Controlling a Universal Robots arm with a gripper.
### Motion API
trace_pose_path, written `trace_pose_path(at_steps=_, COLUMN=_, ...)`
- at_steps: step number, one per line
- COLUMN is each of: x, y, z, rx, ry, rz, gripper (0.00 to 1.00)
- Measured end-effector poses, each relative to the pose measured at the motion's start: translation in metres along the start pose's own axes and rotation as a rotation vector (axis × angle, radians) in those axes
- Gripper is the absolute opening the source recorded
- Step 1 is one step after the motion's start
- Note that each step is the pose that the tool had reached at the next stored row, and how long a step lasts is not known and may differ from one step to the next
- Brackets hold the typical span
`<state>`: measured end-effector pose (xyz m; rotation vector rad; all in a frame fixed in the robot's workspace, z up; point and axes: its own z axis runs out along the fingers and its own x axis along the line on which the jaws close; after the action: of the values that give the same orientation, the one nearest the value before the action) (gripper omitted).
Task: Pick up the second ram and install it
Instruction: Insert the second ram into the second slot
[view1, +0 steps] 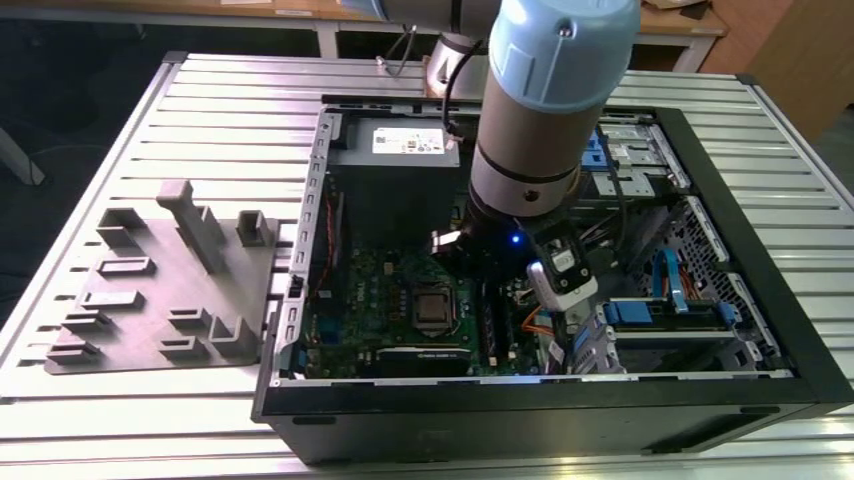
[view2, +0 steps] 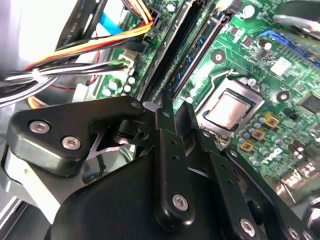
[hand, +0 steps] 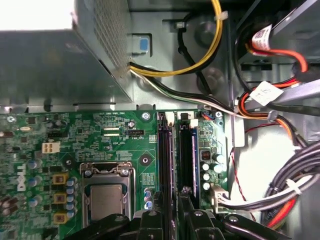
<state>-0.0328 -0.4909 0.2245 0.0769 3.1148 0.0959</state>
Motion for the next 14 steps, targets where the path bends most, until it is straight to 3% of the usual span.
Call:
trace_pose_path(at_steps=2, x=-0.0001, y=0.0003, z=-0.0049, rx=-0.0001, ry=0.0000, rz=0.000, gripper=0.24)
trace_pose_path(at_steps=7, x=-0.0001, y=0.0004, z=-0.0054, rx=-0.0002, ry=0.0000, rz=0.000, gripper=0.24)
trace_pose_path(at_steps=9, x=-0.0001, y=0.0004, z=-0.0055, rx=-0.0002, ry=0.0000, rz=0.000, gripper=0.16)
trace_pose_path(at_steps=11, x=-0.0001, y=0.0004, z=-0.0056, rx=-0.0001, ry=0.0000, rz=0.000, gripper=0.16)
trace_pose_path(at_steps=12, x=-0.0001, y=0.0003, z=-0.0057, rx=0.0000, ry=0.0000, rz=0.000, gripper=0.09)
trace_pose_path(at_steps=14, x=-0.0001, y=0.0004, z=-0.0057, rx=-0.0002, ry=0.0000, rz=0.000, gripper=0.07)
